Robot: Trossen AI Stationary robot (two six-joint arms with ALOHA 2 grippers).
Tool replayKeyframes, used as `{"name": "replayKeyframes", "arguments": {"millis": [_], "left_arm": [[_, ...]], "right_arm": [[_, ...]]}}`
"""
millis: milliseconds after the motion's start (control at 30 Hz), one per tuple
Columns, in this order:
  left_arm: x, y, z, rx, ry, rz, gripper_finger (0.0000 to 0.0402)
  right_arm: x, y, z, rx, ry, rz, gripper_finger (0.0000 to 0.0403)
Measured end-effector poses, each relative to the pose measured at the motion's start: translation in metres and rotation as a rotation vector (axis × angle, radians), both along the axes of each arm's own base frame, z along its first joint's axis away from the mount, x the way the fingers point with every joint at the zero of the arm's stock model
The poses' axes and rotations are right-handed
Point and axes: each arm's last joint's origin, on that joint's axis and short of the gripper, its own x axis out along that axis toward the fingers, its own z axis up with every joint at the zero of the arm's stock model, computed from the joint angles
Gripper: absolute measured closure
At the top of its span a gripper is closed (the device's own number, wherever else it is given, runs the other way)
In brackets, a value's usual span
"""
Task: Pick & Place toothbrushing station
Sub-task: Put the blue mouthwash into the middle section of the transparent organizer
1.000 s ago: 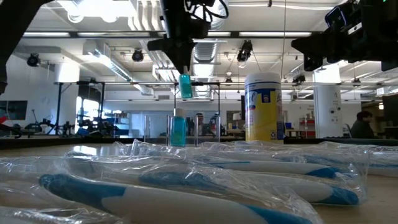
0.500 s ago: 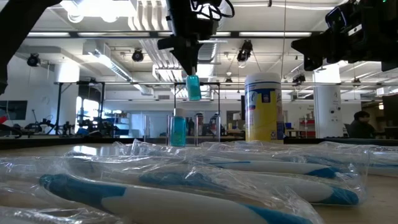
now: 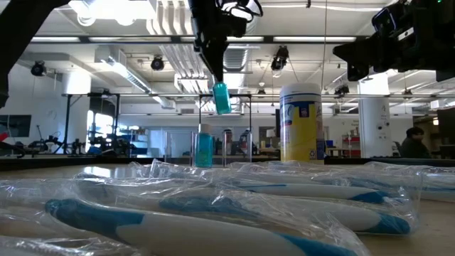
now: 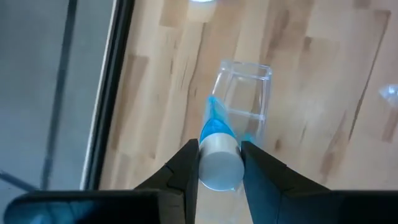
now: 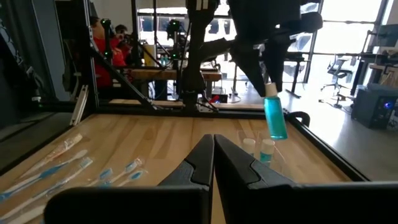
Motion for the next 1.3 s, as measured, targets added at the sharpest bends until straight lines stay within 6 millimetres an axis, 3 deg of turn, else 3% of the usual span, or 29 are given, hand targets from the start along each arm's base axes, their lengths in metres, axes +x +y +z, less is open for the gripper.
{"name": "replayKeyframes", "arguments": {"millis": [267, 600, 867, 1300], "left_arm": [[-0.0043, 0.0021, -0.0001, -0.083, -0.023, 0.14, 0.0304], [-0.0033, 0.0012, -0.0024, -0.151, -0.034, 0.165, 0.0304], [0.0032, 0.0035, -0.0046, -0.005, 0.047, -0.163, 0.0304], [0.0029, 0.0022, -0.0041, 0.295, 0.339, -0.783, 0.0304]], "right_arm": [[0.0, 0.0, 0.0, 0.0, 0.0, 0.0, 0.0394], [0.0, 0.0, 0.0001, 0.0, 0.0, 0.0, 0.0394], [0.0, 0.0, 0.0, 0.0, 0.0, 0.0, 0.0394], [0.0, 0.0, 0.0, -0.011, -0.001, -0.001, 0.0394]]}}
